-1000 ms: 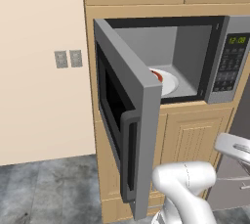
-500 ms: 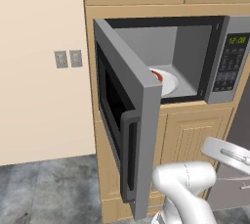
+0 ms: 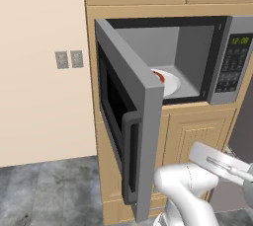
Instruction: Transport the fish from the fridge to the microwave and turn on the microwave.
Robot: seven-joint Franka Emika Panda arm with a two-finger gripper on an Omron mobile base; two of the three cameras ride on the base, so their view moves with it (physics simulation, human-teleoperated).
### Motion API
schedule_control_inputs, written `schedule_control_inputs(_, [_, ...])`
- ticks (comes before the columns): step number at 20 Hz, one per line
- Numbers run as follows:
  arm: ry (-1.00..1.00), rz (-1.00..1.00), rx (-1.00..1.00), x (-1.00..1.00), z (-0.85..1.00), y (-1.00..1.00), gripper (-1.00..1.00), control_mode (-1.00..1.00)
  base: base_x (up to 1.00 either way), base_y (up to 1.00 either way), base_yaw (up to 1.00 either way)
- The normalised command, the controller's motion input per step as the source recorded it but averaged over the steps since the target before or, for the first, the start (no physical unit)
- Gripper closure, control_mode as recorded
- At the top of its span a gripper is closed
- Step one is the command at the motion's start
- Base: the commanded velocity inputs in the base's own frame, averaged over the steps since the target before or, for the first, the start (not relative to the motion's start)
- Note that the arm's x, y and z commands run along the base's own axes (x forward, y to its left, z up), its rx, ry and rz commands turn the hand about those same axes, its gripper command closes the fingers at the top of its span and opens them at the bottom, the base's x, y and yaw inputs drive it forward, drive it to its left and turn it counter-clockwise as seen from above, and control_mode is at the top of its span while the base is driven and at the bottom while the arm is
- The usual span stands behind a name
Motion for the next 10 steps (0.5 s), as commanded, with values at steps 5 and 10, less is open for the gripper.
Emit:
schedule_control_inputs(5, [-0.04, 0.0, -0.01, 0.0, -0.17, 0.2, 1.0, -1.0, 0.0, 0.0, 0.0])
schedule_control_inputs(10, [-0.04, 0.0, -0.01, 0.0, -0.22, 0.2, 1.0, -1.0, 0.0, 0.0, 0.0])
